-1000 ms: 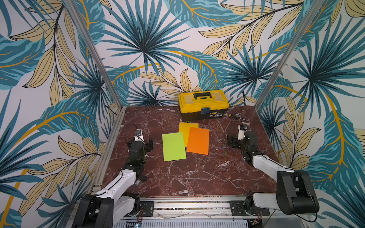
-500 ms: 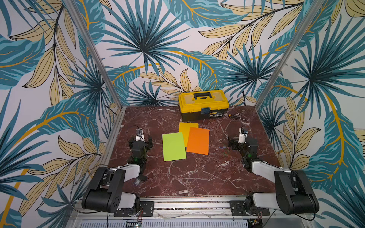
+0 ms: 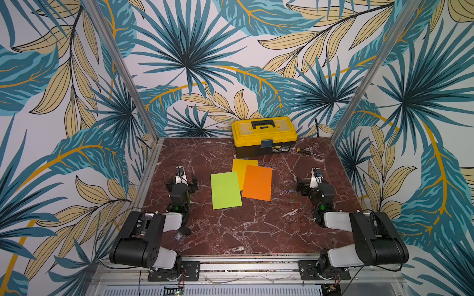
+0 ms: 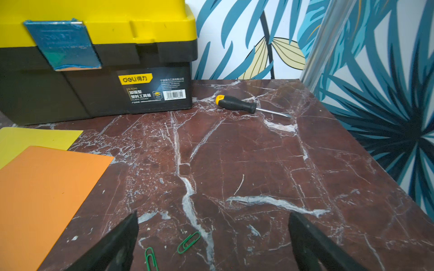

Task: Unclip the paperclips from the documents
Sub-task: Reset both arms

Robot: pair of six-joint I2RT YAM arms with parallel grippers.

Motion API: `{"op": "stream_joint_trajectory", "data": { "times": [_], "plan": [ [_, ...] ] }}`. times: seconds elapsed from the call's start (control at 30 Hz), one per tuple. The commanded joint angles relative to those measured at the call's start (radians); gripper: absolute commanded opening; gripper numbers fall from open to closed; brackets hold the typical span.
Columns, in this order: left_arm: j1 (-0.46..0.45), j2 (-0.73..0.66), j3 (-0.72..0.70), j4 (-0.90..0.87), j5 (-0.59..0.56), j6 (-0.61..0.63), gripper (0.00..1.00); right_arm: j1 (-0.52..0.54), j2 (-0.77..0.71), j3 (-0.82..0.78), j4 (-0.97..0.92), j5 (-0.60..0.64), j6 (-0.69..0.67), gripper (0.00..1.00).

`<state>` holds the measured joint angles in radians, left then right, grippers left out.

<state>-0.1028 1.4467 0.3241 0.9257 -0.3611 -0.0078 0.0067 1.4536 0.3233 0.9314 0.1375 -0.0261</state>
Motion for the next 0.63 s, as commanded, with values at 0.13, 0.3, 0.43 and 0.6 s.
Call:
{"op": "stream_joint_trajectory", "data": {
  "times": [0.13,0.3,0.43,0.6],
  "plan": [
    [0.014,0.006,-0.010,0.027,0.004,-0.002,0.91,-0.003,0.012,-0.009,0.038,0.085,0.026,0.99],
    [0.015,0.005,-0.010,0.028,0.005,-0.003,0.91,-0.003,0.015,0.006,0.015,0.081,0.028,0.99],
    [0.015,0.007,-0.008,0.027,0.007,-0.004,0.91,-0.003,0.020,0.037,-0.040,0.059,0.020,1.00],
    [0.015,0.006,-0.008,0.027,0.008,-0.004,0.92,-0.003,0.016,0.030,-0.031,0.043,0.015,0.99]
  ]
}}
